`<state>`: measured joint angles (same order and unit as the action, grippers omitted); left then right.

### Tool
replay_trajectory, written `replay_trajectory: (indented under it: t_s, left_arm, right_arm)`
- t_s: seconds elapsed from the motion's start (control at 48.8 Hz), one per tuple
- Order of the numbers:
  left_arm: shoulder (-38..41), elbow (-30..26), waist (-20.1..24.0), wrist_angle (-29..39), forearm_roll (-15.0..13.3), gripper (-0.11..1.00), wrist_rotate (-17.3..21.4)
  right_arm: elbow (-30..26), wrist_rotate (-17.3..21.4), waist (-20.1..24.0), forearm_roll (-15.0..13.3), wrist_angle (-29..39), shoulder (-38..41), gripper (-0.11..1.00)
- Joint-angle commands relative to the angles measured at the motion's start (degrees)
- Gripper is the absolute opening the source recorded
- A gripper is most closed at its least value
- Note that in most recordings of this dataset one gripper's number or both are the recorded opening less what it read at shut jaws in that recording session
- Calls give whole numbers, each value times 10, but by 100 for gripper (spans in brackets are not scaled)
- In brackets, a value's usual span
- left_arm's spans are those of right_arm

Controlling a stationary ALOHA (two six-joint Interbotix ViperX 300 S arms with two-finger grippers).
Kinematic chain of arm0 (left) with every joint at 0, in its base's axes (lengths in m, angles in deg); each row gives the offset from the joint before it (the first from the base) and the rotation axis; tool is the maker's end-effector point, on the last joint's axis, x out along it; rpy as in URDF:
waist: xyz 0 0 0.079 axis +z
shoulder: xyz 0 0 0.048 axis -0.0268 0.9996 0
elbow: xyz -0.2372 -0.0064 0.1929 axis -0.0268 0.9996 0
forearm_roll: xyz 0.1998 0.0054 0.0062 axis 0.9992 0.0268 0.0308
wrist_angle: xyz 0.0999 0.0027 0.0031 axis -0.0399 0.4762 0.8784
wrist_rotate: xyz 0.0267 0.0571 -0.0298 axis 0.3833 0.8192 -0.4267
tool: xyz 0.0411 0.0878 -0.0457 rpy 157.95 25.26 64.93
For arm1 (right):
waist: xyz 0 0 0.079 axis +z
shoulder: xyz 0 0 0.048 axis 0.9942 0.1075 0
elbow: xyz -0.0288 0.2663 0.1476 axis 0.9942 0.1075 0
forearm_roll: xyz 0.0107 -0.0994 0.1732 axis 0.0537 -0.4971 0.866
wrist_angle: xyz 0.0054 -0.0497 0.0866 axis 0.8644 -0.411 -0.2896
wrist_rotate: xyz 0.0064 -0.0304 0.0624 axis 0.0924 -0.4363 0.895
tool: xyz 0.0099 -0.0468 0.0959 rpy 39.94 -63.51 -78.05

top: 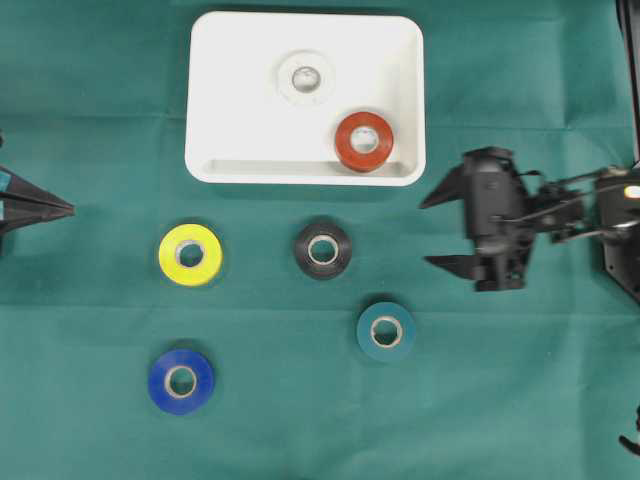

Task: Put the tape into the white case with the right arm.
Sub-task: 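Move the right gripper over the yellow tape roll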

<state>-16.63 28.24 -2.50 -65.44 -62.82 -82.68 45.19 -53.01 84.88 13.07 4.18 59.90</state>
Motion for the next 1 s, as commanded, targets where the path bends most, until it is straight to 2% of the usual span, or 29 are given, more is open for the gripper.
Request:
replay_trajectory:
  t_s: [0.0, 0.328, 0.738, 0.984]
  left_arm:
    - [4, -6, 1, -5, -1, 0, -1]
    - [5, -5, 2, -5, -1, 0, -1]
    - [4, -5, 1, -5, -1, 0, 0]
    - [4, -5, 1, -6, -1, 0, 0]
  right_arm:
    - [-45, -2, 2, -3, -5, 30, 52]
    - [-185, -11, 8, -33, -11, 148, 52]
    - [-342, -10, 19, -33, -8, 260, 52]
    - [-416, -7, 25, -33, -4, 310, 52]
